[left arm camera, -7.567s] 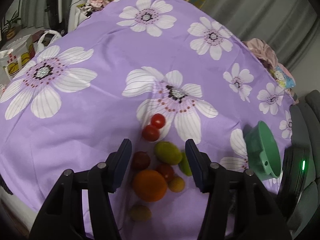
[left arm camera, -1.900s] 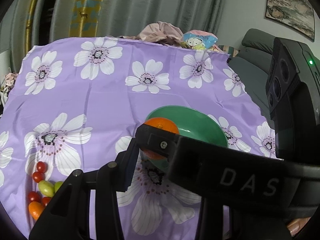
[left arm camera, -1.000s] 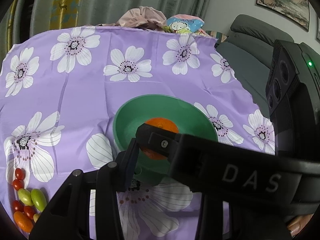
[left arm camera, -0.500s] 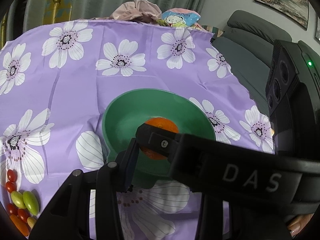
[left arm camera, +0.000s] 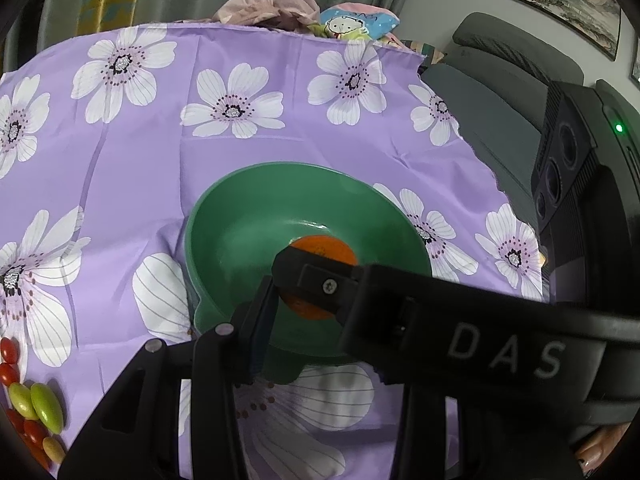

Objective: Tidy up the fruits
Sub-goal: 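Hold the orange over the green bowl with the right gripper, then open the right gripper to drop the orange into the green bowl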

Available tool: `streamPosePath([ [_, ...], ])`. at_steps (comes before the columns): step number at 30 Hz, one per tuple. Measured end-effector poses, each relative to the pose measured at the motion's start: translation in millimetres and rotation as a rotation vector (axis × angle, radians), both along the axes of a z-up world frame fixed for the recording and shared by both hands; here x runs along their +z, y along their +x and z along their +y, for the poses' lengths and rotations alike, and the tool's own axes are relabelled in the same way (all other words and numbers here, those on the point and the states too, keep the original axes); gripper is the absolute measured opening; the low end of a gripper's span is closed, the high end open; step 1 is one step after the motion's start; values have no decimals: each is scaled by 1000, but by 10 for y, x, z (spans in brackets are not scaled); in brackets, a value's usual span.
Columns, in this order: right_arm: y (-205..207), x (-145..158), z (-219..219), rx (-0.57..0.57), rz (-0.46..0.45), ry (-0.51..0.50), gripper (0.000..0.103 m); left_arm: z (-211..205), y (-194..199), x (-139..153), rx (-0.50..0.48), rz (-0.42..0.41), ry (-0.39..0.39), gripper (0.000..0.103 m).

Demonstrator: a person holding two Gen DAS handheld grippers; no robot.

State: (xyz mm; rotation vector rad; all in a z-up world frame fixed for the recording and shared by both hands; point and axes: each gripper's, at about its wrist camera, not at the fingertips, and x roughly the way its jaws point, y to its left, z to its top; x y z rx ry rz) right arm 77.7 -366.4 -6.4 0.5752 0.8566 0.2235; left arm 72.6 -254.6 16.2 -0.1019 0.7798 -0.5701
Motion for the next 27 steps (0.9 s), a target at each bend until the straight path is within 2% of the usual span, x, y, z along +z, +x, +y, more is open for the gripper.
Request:
streamPosePath([
  [27, 89, -123, -43, -49, 99, -9, 44, -32, 137, -176, -18, 80, -15, 42],
])
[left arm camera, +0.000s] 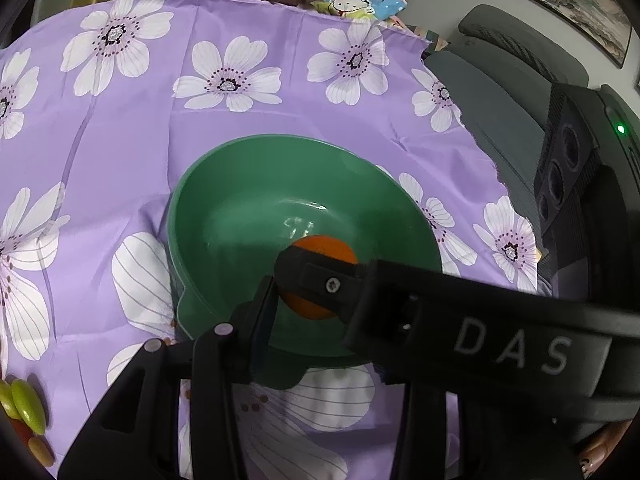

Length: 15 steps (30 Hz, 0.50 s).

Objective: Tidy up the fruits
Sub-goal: 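Open the right gripper to drop the orange into the green bowl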

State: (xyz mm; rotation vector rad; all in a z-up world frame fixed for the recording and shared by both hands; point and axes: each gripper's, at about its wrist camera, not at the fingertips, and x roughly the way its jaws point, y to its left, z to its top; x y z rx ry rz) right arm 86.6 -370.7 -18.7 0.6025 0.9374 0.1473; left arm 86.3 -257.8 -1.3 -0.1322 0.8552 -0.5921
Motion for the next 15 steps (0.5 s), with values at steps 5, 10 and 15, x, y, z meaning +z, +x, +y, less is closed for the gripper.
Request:
streamPosePath([
  [5, 6, 10, 15, -23, 2, -33, 44, 42, -38, 53, 26, -36, 35, 43],
  [10, -1, 60, 54, -12, -50, -30, 49, 279, -143, 160, 60, -83, 32, 46],
  [15, -3, 152, 133, -107, -134, -189, 58, 691, -278, 210, 129, -94, 32, 49],
])
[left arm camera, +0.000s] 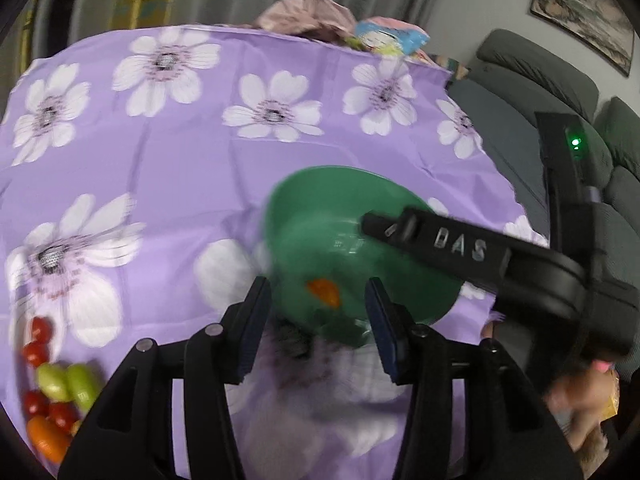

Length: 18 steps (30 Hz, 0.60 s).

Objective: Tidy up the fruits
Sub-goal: 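Open the right gripper to drop the orange into the green bowl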

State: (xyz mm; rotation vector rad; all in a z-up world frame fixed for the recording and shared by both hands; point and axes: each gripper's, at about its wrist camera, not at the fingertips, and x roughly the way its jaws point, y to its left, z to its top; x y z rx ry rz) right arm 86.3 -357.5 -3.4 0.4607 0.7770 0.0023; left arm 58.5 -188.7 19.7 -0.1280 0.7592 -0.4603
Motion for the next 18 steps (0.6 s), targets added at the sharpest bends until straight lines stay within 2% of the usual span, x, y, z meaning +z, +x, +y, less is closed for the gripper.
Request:
streamPosePath([
  [2, 28, 19, 39, -35, -34, -64, 63, 187, -63, 9, 40, -10, 17, 49],
  [7, 162, -43, 146, -112, -31, -241, 64, 739, -199, -58, 137, 10, 28, 49],
  [11, 218, -86, 211, -151, -16, -338, 64, 1138, -298, -174, 222, 16, 17, 51],
  [18, 275, -125, 311, -175, -6, -439, 64, 1490, -290, -382, 300, 80, -79, 51],
])
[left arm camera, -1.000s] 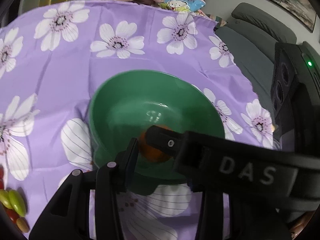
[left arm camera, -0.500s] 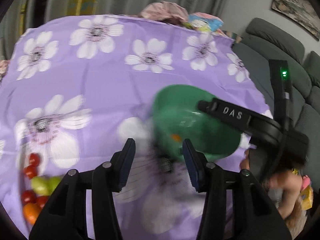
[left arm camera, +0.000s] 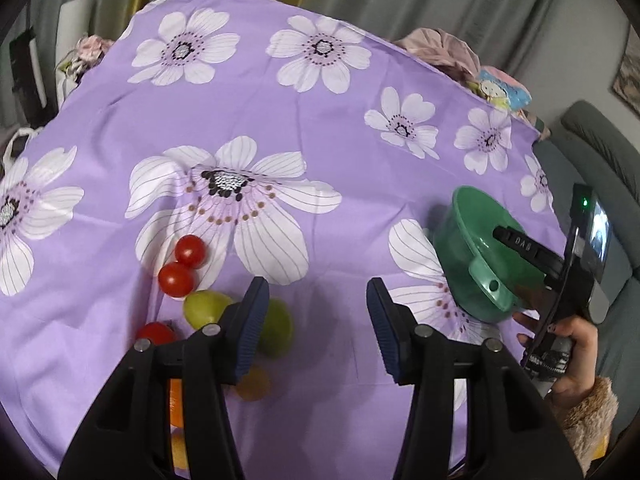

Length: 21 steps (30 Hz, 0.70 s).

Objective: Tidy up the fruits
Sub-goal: 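Open the right gripper to drop the orange into the green bowl, then move the right gripper back to the fruit pile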

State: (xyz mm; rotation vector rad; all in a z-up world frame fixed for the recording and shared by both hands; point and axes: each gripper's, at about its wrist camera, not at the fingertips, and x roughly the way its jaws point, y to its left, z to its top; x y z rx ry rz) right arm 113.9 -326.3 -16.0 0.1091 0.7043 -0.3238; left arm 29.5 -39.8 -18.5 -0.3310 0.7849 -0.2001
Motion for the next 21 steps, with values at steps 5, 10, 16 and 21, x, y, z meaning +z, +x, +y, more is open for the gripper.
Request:
streamPosePath([
  [5, 8, -19, 29, -25, 9, -12, 64, 86, -1, -8, 19, 11, -16, 51],
  [10, -35, -30, -21, -65, 19, 13, 64, 153, 7, -9, 36, 17, -34, 51],
  [16, 32, -76, 12, -62, 55, -24, 64, 176, 19, -6, 38, 18, -44, 51],
  [21, -24, -69, 206, -22, 44, -166, 64, 155, 49, -31, 49, 25, -22, 51],
])
